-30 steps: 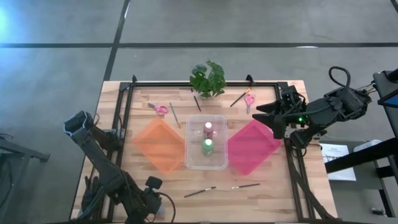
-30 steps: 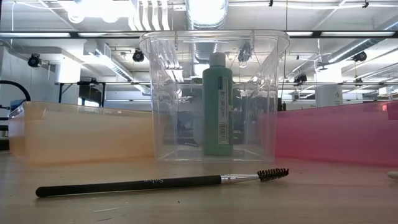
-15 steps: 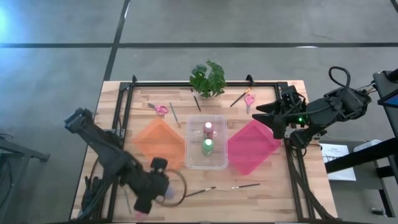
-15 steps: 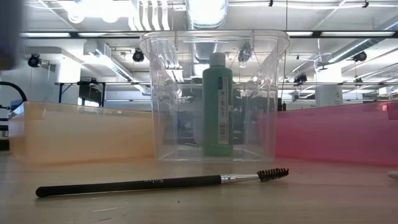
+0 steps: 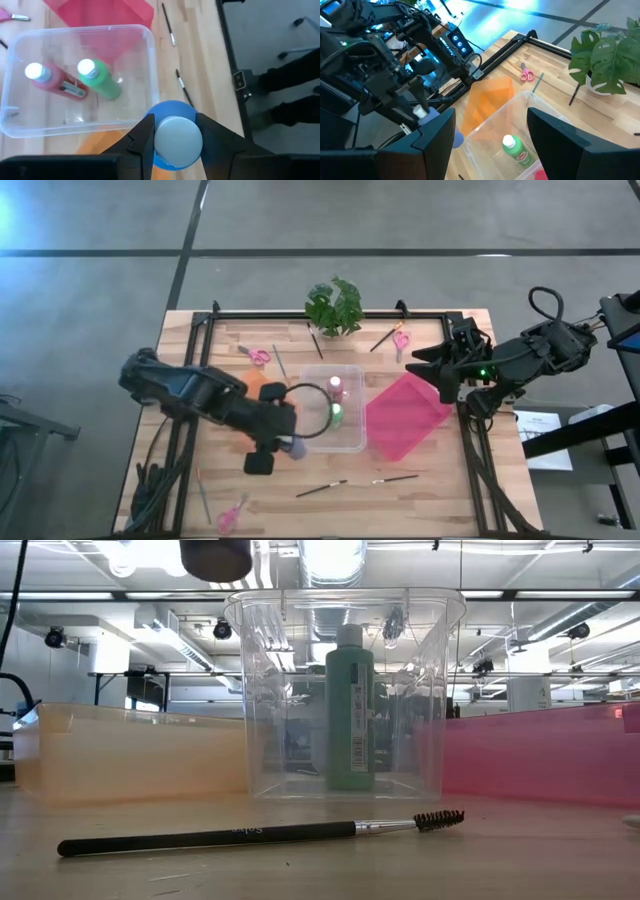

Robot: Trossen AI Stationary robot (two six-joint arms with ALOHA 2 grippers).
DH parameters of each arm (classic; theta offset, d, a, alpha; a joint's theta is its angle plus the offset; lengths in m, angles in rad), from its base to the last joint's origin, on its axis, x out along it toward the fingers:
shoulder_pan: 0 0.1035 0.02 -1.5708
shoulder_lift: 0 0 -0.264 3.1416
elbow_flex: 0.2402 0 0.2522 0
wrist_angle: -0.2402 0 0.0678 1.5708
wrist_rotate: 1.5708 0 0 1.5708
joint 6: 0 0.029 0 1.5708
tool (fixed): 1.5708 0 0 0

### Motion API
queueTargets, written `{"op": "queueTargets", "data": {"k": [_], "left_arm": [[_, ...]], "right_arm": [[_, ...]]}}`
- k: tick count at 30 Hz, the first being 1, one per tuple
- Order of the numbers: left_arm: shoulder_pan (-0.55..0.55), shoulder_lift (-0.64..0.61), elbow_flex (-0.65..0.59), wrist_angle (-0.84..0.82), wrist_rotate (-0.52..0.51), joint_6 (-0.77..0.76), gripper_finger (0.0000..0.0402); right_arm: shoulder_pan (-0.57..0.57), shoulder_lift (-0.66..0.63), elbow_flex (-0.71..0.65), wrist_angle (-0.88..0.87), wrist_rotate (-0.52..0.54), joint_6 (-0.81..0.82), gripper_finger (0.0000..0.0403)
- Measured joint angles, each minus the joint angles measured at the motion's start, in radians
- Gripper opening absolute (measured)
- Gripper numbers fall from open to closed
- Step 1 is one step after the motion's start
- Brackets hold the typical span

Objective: Pick & Place Paint Supplies
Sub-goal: Put the blue paint bottle into the transparent bin

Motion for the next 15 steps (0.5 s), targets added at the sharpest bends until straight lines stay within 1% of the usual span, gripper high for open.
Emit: {"op": "queueTargets", "data": {"k": [5,9,12,15], "left_arm": [[0.052,0.114,0.196,-0.101,0.011,0.013,0.0122],[0.080,0.180,0.297,-0.115,0.011,0.001,0.0122],[0.097,0.185,0.276,-0.079,0.030,-0.051,0.0122],[0.105,0.195,0.271,-0.072,0.022,-0.069,0.0122]], "right_arm": [[0.000,-0.002,0.000,-0.005,-0.002,-0.011,0.0241],[0.000,-0.003,0.000,-0.022,-0.002,-0.015,0.0241],[0.000,-0.003,0.000,-0.031,-0.004,-0.018,0.0241],[0.000,-0.005,0.000,-0.048,-0.008,-0.019,0.0241]]}}
